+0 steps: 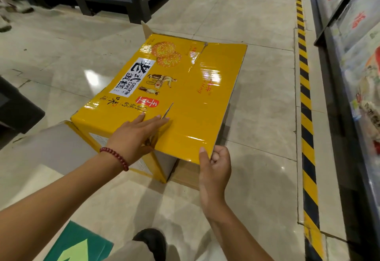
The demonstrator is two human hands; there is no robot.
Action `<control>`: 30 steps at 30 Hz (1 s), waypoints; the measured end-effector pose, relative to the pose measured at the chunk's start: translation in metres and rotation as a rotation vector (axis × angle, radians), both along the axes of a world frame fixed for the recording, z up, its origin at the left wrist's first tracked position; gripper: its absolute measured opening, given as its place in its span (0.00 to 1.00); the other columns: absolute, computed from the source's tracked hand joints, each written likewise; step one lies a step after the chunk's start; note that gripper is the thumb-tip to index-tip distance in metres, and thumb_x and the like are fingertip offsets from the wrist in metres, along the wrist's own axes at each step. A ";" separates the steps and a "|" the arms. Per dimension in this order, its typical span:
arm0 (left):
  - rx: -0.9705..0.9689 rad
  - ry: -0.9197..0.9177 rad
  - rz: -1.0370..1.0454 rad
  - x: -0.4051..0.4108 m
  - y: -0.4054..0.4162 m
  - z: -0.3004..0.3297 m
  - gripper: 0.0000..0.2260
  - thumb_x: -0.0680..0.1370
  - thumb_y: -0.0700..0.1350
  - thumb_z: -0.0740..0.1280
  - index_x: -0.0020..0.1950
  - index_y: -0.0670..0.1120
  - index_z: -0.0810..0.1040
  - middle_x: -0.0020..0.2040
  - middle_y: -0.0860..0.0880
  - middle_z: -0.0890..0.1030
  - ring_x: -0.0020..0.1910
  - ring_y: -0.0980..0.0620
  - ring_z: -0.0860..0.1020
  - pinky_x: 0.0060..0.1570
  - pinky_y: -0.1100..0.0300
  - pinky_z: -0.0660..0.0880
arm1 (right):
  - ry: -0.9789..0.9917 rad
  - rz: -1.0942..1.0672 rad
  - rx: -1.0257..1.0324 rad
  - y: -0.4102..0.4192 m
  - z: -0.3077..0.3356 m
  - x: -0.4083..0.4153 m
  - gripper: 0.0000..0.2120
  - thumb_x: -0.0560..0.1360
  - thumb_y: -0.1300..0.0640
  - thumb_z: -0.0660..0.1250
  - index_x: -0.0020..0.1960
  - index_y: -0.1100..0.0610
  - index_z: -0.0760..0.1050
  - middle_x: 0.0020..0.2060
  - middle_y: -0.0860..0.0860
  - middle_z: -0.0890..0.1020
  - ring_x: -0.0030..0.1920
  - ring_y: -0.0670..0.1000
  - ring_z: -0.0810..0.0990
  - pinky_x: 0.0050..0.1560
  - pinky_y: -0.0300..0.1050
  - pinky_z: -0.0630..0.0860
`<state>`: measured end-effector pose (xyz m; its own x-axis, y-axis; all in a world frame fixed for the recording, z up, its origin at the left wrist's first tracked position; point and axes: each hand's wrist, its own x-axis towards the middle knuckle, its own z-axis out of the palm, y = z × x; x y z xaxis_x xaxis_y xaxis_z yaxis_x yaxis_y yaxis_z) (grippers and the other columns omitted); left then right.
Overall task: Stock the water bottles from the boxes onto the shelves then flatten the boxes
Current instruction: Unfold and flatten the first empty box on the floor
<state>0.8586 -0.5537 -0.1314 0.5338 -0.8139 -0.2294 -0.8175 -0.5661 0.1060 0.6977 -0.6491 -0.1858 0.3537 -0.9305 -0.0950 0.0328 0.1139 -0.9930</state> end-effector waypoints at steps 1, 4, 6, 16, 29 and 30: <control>-0.003 0.000 -0.010 0.000 0.001 0.002 0.42 0.74 0.46 0.70 0.69 0.66 0.40 0.76 0.60 0.51 0.77 0.49 0.48 0.72 0.48 0.59 | -0.013 0.014 0.020 0.003 0.001 0.000 0.08 0.75 0.64 0.67 0.42 0.57 0.69 0.30 0.47 0.68 0.27 0.40 0.68 0.29 0.29 0.65; 0.015 -0.021 -0.042 0.005 0.006 0.009 0.42 0.74 0.46 0.70 0.67 0.65 0.37 0.76 0.60 0.51 0.76 0.51 0.49 0.71 0.53 0.60 | -0.049 0.101 0.086 0.012 0.002 0.001 0.06 0.75 0.64 0.67 0.44 0.60 0.70 0.32 0.52 0.73 0.30 0.41 0.69 0.30 0.31 0.68; 0.033 -0.041 -0.053 0.013 0.016 0.014 0.42 0.74 0.46 0.70 0.68 0.65 0.38 0.74 0.62 0.51 0.76 0.54 0.51 0.69 0.54 0.62 | -0.053 0.200 0.114 0.019 0.003 0.003 0.06 0.75 0.64 0.67 0.43 0.60 0.70 0.32 0.53 0.75 0.29 0.41 0.70 0.30 0.32 0.69; -0.072 0.033 0.207 0.034 0.041 0.036 0.30 0.76 0.39 0.65 0.74 0.56 0.60 0.70 0.50 0.70 0.68 0.48 0.69 0.61 0.54 0.70 | -0.045 0.617 0.123 0.062 0.022 0.040 0.12 0.75 0.66 0.66 0.47 0.49 0.70 0.43 0.48 0.82 0.41 0.41 0.81 0.42 0.33 0.77; -0.289 0.099 0.234 -0.008 -0.018 0.073 0.20 0.75 0.41 0.65 0.67 0.50 0.73 0.55 0.50 0.80 0.53 0.51 0.78 0.52 0.56 0.74 | -0.041 0.811 -0.083 0.069 0.024 0.041 0.13 0.79 0.47 0.60 0.62 0.46 0.69 0.50 0.40 0.76 0.52 0.36 0.75 0.50 0.29 0.73; -0.353 0.095 0.261 -0.002 -0.015 0.075 0.18 0.75 0.40 0.65 0.64 0.50 0.77 0.48 0.51 0.80 0.47 0.53 0.77 0.48 0.59 0.72 | 0.013 0.831 -0.085 0.066 0.017 0.038 0.15 0.79 0.45 0.58 0.63 0.48 0.70 0.53 0.42 0.77 0.54 0.38 0.75 0.51 0.30 0.73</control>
<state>0.8562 -0.5682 -0.0564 0.7215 -0.6921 -0.0195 -0.6296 -0.6676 0.3974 0.7358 -0.5830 -0.1690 0.9274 -0.3713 -0.0451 -0.0402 0.0208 -0.9990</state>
